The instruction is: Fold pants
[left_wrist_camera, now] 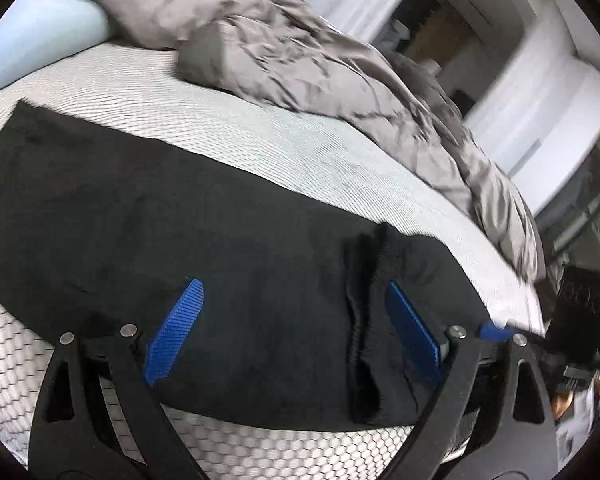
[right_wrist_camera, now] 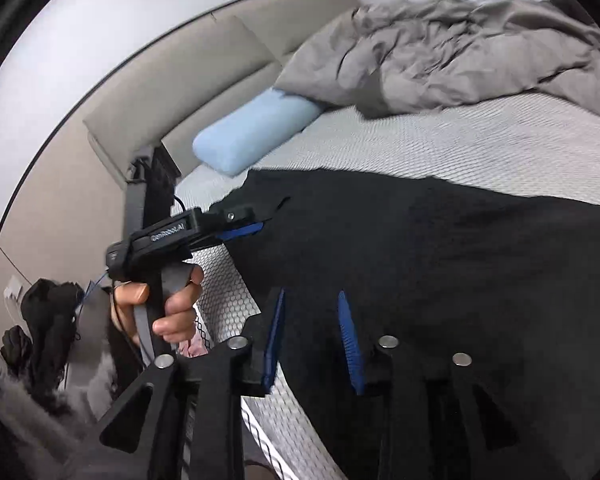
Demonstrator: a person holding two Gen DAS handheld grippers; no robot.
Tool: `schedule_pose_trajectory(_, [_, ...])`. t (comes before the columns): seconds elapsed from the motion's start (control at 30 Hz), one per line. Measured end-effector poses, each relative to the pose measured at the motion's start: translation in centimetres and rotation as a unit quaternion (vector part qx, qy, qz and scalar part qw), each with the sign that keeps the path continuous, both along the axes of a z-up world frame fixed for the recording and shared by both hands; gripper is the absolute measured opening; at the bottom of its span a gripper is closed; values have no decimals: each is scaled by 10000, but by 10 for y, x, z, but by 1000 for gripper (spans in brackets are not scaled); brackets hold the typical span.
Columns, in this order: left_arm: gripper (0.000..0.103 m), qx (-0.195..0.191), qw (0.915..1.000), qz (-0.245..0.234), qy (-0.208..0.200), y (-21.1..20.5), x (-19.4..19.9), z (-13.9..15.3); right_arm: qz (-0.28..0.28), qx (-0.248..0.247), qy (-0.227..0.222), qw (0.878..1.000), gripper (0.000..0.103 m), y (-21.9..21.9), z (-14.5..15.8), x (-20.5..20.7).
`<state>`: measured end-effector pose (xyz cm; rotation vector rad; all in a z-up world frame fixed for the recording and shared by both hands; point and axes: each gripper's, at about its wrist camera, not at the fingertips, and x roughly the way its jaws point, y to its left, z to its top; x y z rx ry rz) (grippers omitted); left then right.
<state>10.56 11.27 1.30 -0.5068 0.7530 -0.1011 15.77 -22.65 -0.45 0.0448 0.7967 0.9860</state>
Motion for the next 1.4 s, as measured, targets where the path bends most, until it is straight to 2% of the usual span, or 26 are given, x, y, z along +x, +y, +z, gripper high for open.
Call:
schedule_pose_trajectory(0.03, [91,79,9998,-162,29,-11,4,-1,-325,-132,-172,9992,48,-17,0,-1])
schedule_pose_trajectory(0.07, [91,113,9992,-364,78,-25,6,-3,-593,-307,-301,9973,51,-27,0,1])
schedule_pose_trajectory(0.13, [90,209,9959,-826,290,-56,14,-11,-1139,-815,-351,9895,51,-54,-12,2])
schedule_pose_trajectory(0.2, [83,489,9890,-1294,523,-84,18,-22,-1440,-1303,-110,9809,51,-79,-36,6])
schedule_pose_trajectory(0.23, [80,622,9864,-1409,574,-92,15,-25,-1394,-1474,2,9792,51,-86,-45,4])
schedule_pose_trajectory(0.27, [78,960,9821,-1505,601,-101,12,-29,-1225,-1712,34,9776,50,-88,-52,3])
schedule_pose_trajectory(0.33, [77,1263,9796,-1473,525,-104,5,-30,-1107,-1653,-181,9798,51,-92,-43,3])
schedule_pose_trajectory(0.37, [77,1197,9812,-1427,497,-101,3,-30,-1115,-1524,-217,9818,51,-94,-38,4])
schedule_pose_trajectory(0.47, [77,436,9891,-1350,386,-86,5,-27,-1354,-926,-266,9861,52,-105,-27,17])
schedule_pose_trajectory(0.53, [77,-14,9912,-1282,341,-79,13,-26,-1617,-670,79,9845,52,-119,-35,26])
schedule_pose_trajectory(0.6, [76,-398,9889,-1380,373,-80,30,-26,-1785,-670,363,9810,52,-126,-41,37])
schedule_pose_trajectory(0.67, [73,-432,9869,-1464,532,-85,55,-27,-1853,-690,402,9794,52,-130,-44,39])
schedule_pose_trajectory(0.77, [73,-525,9777,-1656,1176,-96,84,-49,-1865,-569,464,9797,52,-134,-43,35])
schedule_pose_trajectory(0.87, [74,-1091,9740,-1576,1212,-85,95,-55,-1932,-463,447,9790,52,-142,-39,34])
schedule_pose_trajectory(0.93, [74,-1320,9713,-1577,1192,-80,98,-57,-1966,-407,452,9786,52,-147,-37,33])
schedule_pose_trajectory(0.97, [68,-1341,9715,-1564,1171,-79,99,-58,-1965,-389,456,9787,52,-154,-37,30])
schedule_pose_trajectory(1.0, [45,-1231,9750,-1459,1133,-80,97,-57,-1968,-380,462,9786,52,-154,-37,30])
schedule_pose_trajectory(1.07, [26,-1130,9803,-1254,1030,-80,93,-60,-1929,-383,460,9794,52,-153,-37,30])
schedule_pose_trajectory(1.1, [20,-1145,9809,-1226,980,-82,91,-61,-1897,-404,446,9800,52,-149,-37,31])
schedule_pose_trajectory(1.2, [11,-847,9874,-1196,605,-90,83,-49,-1799,-439,418,9818,52,-142,-37,28])
schedule_pose_trajectory(1.4, [7,-870,9913,-961,203,-76,71,-21,-1785,-480,435,9818,52,-128,-40,33])
